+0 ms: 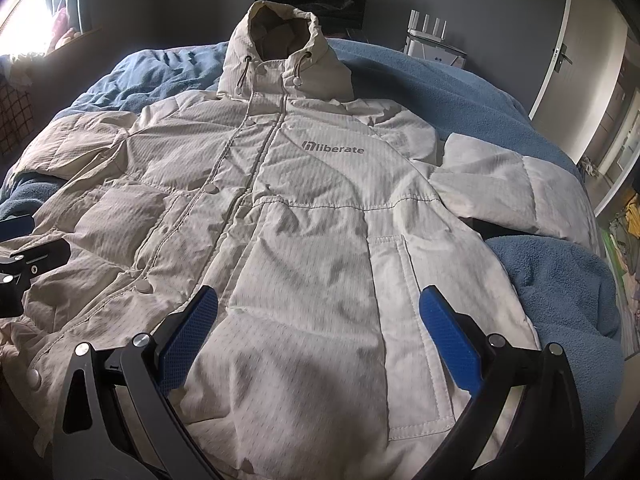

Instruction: Fold large clothes

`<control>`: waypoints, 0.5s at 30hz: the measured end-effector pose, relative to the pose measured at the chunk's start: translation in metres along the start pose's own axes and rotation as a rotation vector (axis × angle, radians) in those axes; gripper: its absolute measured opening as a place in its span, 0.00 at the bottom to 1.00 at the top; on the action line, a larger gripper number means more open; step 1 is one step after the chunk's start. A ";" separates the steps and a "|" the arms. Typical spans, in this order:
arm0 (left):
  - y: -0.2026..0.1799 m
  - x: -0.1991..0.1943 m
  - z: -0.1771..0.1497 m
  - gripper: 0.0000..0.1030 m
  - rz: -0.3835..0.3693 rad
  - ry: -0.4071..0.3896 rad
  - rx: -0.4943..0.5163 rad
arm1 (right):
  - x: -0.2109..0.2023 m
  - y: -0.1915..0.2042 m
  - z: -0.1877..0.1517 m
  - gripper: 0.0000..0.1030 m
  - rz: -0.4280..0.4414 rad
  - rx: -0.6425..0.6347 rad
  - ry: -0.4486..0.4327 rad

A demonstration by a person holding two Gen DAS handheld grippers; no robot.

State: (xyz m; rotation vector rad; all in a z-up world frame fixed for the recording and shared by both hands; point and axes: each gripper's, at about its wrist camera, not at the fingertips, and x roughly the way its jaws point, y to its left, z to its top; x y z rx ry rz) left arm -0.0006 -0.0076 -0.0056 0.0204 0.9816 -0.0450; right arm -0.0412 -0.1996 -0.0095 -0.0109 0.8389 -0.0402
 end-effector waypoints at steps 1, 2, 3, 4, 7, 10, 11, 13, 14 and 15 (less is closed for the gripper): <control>0.002 0.000 0.001 0.94 -0.001 0.001 0.000 | 0.000 0.000 0.000 0.94 0.000 0.000 0.000; 0.001 0.000 0.000 0.94 -0.001 0.001 0.000 | 0.000 0.000 0.000 0.94 0.001 0.000 0.000; 0.002 -0.001 0.001 0.94 -0.003 0.001 0.000 | 0.000 0.000 0.000 0.94 0.000 0.000 0.000; 0.002 0.000 0.000 0.94 -0.003 0.001 0.000 | 0.000 0.000 0.000 0.94 0.000 0.000 0.000; 0.003 -0.001 0.001 0.94 -0.004 0.001 -0.002 | 0.000 0.000 0.000 0.94 0.000 0.000 0.000; 0.002 0.000 0.000 0.94 -0.005 0.001 -0.002 | 0.000 0.000 0.000 0.94 0.000 0.000 0.000; 0.003 -0.001 0.001 0.94 -0.006 0.002 -0.002 | 0.000 0.000 0.000 0.94 0.000 0.000 0.000; 0.003 -0.001 0.001 0.94 -0.007 0.003 -0.002 | 0.001 0.000 -0.001 0.94 0.000 0.000 0.000; 0.003 -0.001 0.001 0.94 -0.007 0.003 -0.002 | 0.000 0.000 0.000 0.94 0.000 0.000 0.001; 0.003 -0.001 0.001 0.94 -0.007 0.003 -0.002 | 0.001 0.000 -0.001 0.94 0.000 0.000 0.001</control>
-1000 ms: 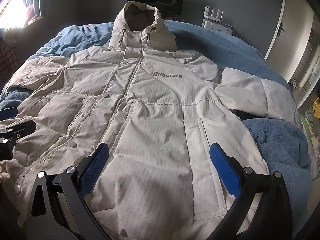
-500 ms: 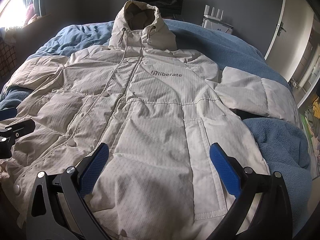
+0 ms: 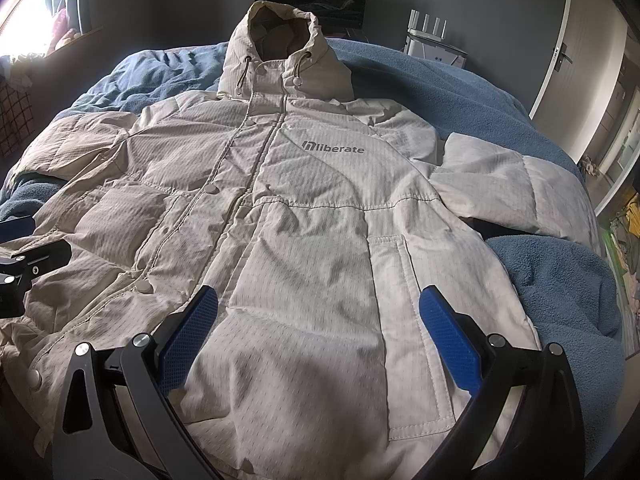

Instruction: Fold large clothes

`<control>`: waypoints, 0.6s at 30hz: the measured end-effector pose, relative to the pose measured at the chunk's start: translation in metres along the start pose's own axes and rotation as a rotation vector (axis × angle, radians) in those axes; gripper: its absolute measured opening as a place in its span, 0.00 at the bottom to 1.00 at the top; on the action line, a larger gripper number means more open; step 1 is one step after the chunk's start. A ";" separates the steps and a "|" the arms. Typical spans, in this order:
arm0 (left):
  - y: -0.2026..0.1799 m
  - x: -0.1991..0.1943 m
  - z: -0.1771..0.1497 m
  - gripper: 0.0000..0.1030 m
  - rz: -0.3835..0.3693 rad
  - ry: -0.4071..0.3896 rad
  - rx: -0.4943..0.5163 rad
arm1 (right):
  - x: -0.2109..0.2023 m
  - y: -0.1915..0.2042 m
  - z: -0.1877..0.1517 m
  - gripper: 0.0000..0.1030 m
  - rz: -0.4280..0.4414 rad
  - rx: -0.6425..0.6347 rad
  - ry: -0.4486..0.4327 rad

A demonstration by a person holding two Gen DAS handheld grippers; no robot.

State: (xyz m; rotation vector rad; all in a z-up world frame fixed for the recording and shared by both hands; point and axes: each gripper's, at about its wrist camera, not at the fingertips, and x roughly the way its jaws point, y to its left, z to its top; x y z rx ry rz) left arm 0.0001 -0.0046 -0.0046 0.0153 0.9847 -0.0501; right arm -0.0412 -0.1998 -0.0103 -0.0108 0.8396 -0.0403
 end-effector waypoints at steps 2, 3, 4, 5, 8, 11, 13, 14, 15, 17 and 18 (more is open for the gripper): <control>0.000 0.000 0.000 0.94 -0.001 0.000 -0.001 | 0.000 0.000 0.000 0.94 0.000 0.000 0.000; 0.000 0.000 0.000 0.94 -0.001 0.001 -0.001 | 0.000 0.000 0.000 0.94 0.000 0.000 0.000; -0.001 0.001 0.000 0.94 -0.001 0.000 -0.002 | 0.000 0.000 0.000 0.94 0.000 0.000 0.000; 0.000 0.000 0.000 0.94 -0.001 0.000 -0.002 | 0.000 0.000 0.000 0.94 0.000 0.000 0.000; 0.000 0.000 0.000 0.94 -0.001 0.001 -0.001 | 0.000 0.000 0.000 0.94 0.000 0.000 0.001; 0.001 0.000 0.000 0.94 -0.002 0.001 -0.002 | 0.000 0.000 0.000 0.94 0.000 0.001 -0.001; -0.001 0.001 0.000 0.94 -0.001 0.001 -0.001 | 0.000 0.000 0.000 0.94 0.002 0.001 -0.001; 0.000 0.000 0.000 0.94 -0.001 0.001 -0.002 | 0.001 0.000 0.000 0.94 0.003 0.001 0.000; 0.001 0.000 0.000 0.94 -0.002 0.002 -0.002 | 0.000 0.000 0.000 0.94 0.003 0.001 0.000; 0.000 0.001 0.000 0.94 -0.001 0.003 -0.002 | 0.000 -0.001 0.000 0.94 0.002 0.001 0.000; 0.000 0.001 0.000 0.94 0.000 0.003 -0.002 | 0.000 -0.001 0.000 0.94 0.003 0.002 0.000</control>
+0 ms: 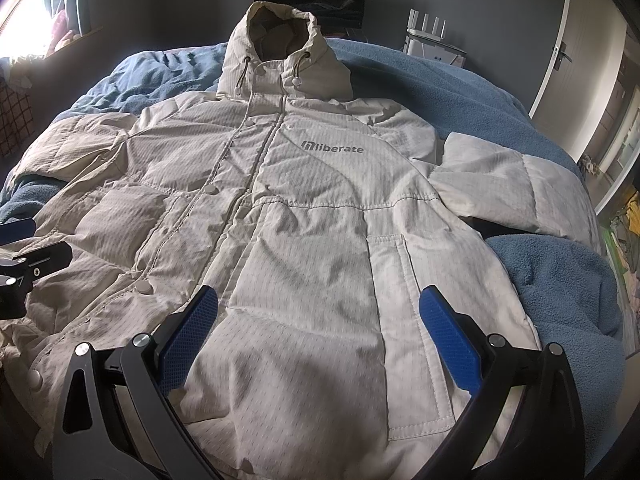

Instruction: Fold large clothes

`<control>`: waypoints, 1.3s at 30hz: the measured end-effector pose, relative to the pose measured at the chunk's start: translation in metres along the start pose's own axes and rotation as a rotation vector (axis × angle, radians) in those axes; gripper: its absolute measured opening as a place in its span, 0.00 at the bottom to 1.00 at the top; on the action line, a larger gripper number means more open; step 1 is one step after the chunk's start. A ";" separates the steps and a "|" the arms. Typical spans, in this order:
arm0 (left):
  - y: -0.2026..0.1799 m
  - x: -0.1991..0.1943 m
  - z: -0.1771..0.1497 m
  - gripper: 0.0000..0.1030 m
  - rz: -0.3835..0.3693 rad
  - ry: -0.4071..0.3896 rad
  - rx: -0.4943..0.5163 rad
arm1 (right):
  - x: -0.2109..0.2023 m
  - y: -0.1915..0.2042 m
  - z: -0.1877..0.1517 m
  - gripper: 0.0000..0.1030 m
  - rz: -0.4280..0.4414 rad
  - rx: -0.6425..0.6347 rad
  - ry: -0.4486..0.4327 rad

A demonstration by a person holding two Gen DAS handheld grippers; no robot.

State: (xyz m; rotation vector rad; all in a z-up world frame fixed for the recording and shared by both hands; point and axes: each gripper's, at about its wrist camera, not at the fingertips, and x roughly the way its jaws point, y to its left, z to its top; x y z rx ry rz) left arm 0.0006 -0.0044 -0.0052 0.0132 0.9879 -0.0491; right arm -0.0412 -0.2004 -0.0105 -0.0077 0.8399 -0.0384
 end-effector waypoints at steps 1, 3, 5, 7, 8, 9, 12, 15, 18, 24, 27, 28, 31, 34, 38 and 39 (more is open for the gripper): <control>0.001 -0.001 0.000 0.94 -0.001 0.000 0.000 | 0.000 0.000 0.000 0.94 0.000 0.000 0.000; 0.001 0.002 -0.001 0.94 0.002 0.001 0.001 | 0.000 0.000 0.000 0.94 -0.001 0.000 0.000; 0.002 0.001 0.000 0.94 -0.001 0.001 0.001 | 0.000 0.000 0.000 0.94 0.000 0.001 -0.001; 0.002 0.001 0.000 0.94 -0.001 0.001 0.000 | 0.000 0.000 0.000 0.94 0.000 0.000 0.000; 0.002 0.001 0.000 0.94 -0.001 0.001 0.000 | 0.000 0.000 0.000 0.94 0.000 0.000 0.000; 0.002 0.002 0.000 0.94 -0.002 0.001 -0.001 | -0.001 -0.001 0.000 0.94 0.000 0.000 0.000; 0.001 0.002 0.000 0.94 -0.002 0.001 -0.001 | 0.000 -0.001 0.000 0.94 -0.001 -0.001 0.000; 0.001 0.002 0.000 0.94 -0.003 0.001 0.000 | -0.001 -0.001 0.000 0.94 0.000 0.000 0.000; 0.001 0.002 0.000 0.94 -0.004 0.002 -0.001 | -0.001 -0.001 0.000 0.94 0.000 0.000 0.000; 0.000 0.001 0.001 0.94 0.010 0.003 0.007 | -0.004 -0.004 0.002 0.94 -0.003 0.016 -0.010; 0.003 -0.003 -0.004 0.94 0.027 -0.006 0.033 | -0.014 -0.011 0.008 0.94 -0.031 0.046 -0.043; 0.002 -0.005 -0.002 0.94 0.030 -0.011 0.037 | -0.020 -0.015 0.012 0.94 -0.056 0.056 -0.068; 0.007 -0.019 0.015 0.94 0.046 -0.058 0.060 | -0.042 -0.032 0.029 0.94 -0.097 0.095 -0.151; 0.018 -0.031 0.043 0.94 0.015 -0.097 0.043 | -0.056 -0.058 0.053 0.94 -0.078 0.153 -0.208; 0.026 -0.038 0.075 0.94 0.048 -0.185 0.075 | -0.055 -0.091 0.082 0.94 -0.199 0.194 -0.234; 0.026 -0.036 0.083 0.94 0.058 -0.177 0.076 | -0.055 -0.096 0.085 0.94 -0.221 0.188 -0.257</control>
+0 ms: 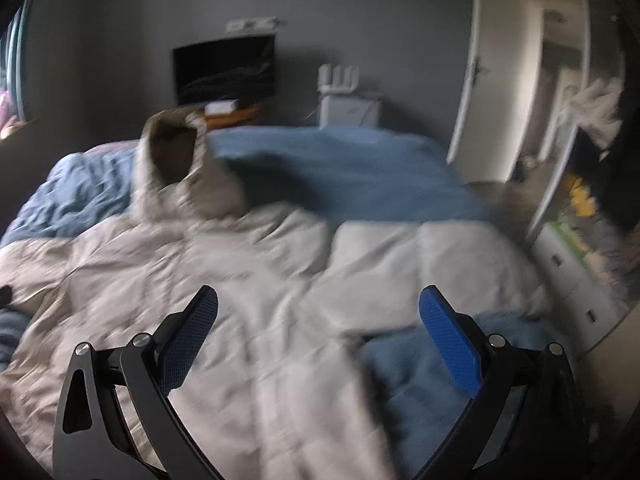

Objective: Fold large clothes
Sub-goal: 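Grasp the sleeve cuff nearest the right gripper with the right gripper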

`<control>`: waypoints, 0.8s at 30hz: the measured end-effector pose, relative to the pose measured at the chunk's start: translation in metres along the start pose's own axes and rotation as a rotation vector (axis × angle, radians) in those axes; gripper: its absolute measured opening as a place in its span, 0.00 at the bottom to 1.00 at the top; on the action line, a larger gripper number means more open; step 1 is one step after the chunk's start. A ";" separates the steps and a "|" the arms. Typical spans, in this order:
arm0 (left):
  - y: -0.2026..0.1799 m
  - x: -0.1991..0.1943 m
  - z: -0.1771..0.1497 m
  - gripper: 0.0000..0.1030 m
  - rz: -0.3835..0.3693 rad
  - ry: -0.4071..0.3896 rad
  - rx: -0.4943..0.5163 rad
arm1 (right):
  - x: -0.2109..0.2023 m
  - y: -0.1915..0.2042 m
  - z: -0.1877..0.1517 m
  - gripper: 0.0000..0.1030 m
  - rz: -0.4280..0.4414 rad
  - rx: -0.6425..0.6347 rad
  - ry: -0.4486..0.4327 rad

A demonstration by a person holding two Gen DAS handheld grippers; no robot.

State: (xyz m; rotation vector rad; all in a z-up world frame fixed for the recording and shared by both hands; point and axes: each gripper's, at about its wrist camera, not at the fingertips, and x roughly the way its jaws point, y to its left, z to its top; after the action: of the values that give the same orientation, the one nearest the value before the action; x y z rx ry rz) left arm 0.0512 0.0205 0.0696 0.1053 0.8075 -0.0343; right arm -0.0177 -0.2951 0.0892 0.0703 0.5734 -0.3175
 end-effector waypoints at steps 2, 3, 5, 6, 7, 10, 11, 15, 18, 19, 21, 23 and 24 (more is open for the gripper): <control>0.005 0.014 0.004 0.94 -0.003 0.017 -0.038 | 0.009 -0.008 0.005 0.94 -0.024 -0.029 -0.038; 0.007 0.019 0.004 0.94 -0.003 0.019 -0.052 | 0.015 -0.015 0.007 0.94 -0.011 -0.030 -0.026; 0.008 0.036 -0.004 0.94 0.022 0.020 -0.061 | 0.034 -0.027 0.009 0.94 0.045 0.007 0.047; 0.008 0.043 -0.006 0.94 0.036 0.030 -0.052 | 0.040 -0.036 0.009 0.94 0.057 0.032 0.071; 0.006 0.055 -0.015 0.94 0.055 0.052 -0.032 | 0.049 -0.047 0.009 0.94 0.058 0.067 0.102; 0.006 0.075 -0.032 0.94 0.054 0.097 0.004 | 0.073 -0.086 0.003 0.94 0.046 0.163 0.167; 0.006 0.081 -0.038 0.94 0.054 0.117 0.009 | 0.079 -0.100 0.002 0.94 0.043 0.188 0.176; 0.006 0.096 -0.048 0.94 0.035 0.166 0.019 | 0.107 -0.164 -0.005 0.94 -0.046 0.263 0.224; 0.001 0.098 -0.049 0.94 0.016 0.154 0.041 | 0.123 -0.209 -0.013 0.93 -0.120 0.308 0.267; -0.001 0.099 -0.050 0.94 0.014 0.150 0.046 | 0.128 -0.224 -0.017 0.92 -0.128 0.345 0.281; -0.004 0.101 -0.051 0.94 0.008 0.150 0.054 | 0.134 -0.250 -0.025 0.85 -0.139 0.418 0.304; -0.006 0.107 -0.052 0.94 -0.001 0.159 0.060 | 0.142 -0.272 -0.036 0.75 -0.156 0.478 0.339; -0.007 0.109 -0.052 0.94 0.001 0.165 0.063 | 0.146 -0.282 -0.041 0.69 -0.155 0.506 0.350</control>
State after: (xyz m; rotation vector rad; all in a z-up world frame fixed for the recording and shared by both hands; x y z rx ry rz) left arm 0.0887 0.0204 -0.0456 0.1690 0.9711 -0.0509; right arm -0.0116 -0.5968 -0.0181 0.5806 0.8360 -0.6034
